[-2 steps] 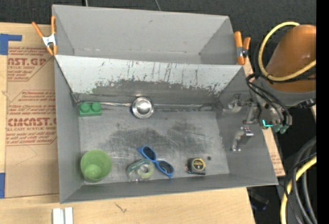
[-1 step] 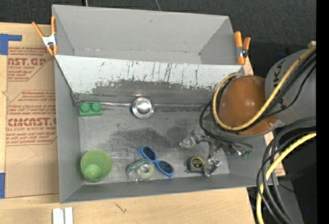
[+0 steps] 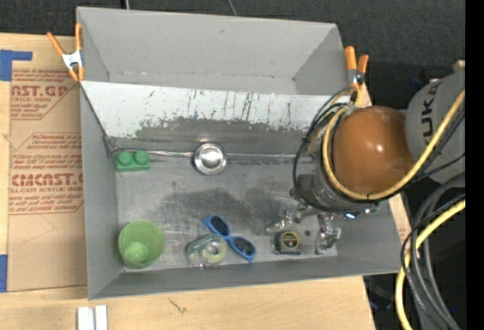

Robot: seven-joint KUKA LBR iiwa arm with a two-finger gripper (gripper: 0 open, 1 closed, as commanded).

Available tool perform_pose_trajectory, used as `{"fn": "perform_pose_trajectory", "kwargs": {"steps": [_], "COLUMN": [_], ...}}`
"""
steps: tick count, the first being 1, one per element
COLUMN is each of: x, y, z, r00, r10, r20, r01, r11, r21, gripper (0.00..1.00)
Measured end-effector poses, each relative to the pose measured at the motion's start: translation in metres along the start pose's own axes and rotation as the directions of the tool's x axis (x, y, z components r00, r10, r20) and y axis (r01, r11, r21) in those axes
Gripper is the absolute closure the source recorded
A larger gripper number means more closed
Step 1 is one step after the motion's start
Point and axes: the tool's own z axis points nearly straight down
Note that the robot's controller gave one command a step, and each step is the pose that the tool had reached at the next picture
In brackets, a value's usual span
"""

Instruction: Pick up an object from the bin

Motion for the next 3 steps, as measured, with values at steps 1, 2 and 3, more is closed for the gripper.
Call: {"fn": "perform_pose_trajectory", "kwargs": {"steps": [1,2,3], "x": [0.011,-0.001,-0.002], "y": [0.0,0.002,0.001], "z": [0.0,0.027,0.026], "r00": [0.941,0.814,0.815], "r10": [-0.338,-0.581,-0.579], "r20": [0.0,-0.001,-0.002], "r01": [0.338,0.581,0.579], "r11": [0.941,0.814,0.815], "r21": [-0.001,0.001,0.0], "gripper": [0.0,0.0,0.0]}}
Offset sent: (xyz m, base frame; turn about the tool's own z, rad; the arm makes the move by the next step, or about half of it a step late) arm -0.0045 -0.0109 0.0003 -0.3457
